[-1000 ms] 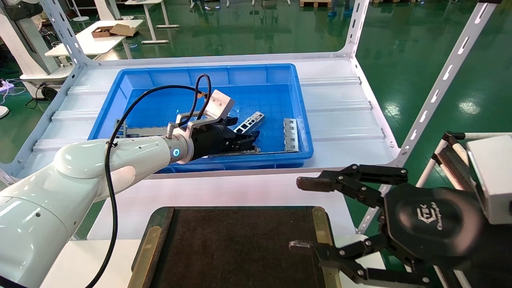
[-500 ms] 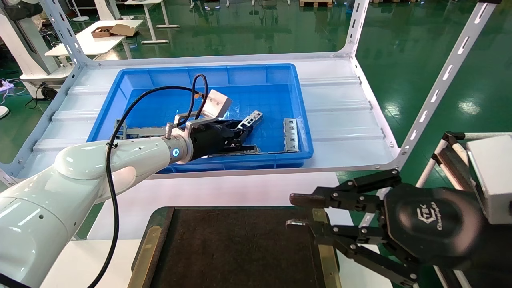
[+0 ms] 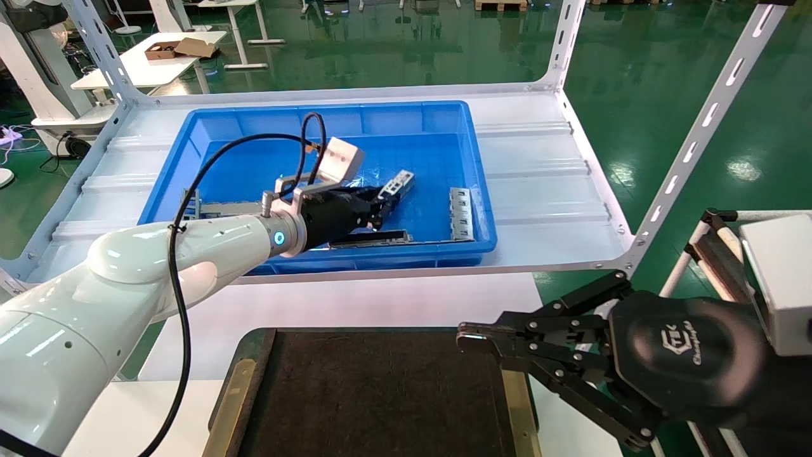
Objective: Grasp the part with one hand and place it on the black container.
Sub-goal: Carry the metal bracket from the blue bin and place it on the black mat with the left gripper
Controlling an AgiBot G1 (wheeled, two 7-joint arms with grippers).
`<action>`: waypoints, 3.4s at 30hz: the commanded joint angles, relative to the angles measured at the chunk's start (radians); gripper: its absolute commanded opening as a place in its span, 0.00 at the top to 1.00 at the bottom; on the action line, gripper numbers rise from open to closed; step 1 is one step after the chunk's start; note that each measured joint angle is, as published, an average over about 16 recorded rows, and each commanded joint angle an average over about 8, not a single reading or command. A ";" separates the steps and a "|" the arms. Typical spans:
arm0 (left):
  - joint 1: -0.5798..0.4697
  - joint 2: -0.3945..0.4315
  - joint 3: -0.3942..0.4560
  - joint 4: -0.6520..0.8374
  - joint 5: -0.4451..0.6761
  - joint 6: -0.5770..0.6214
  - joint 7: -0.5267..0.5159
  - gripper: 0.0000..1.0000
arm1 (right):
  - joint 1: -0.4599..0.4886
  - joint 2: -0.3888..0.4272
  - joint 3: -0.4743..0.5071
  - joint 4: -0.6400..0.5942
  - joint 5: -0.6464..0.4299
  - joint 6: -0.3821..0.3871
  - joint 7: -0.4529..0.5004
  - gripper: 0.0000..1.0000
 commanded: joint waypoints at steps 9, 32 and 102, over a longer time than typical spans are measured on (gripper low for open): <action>-0.035 -0.012 -0.026 -0.001 -0.095 0.029 0.024 1.00 | 0.000 0.000 -0.001 0.000 0.000 0.000 0.000 1.00; 0.080 -0.357 -0.139 -0.361 -0.303 0.516 0.035 1.00 | 0.000 0.001 -0.002 0.000 0.001 0.001 -0.001 1.00; 0.758 -0.143 0.052 -0.796 -0.371 -0.734 -0.035 1.00 | 0.001 0.003 -0.006 0.000 0.004 0.003 -0.003 1.00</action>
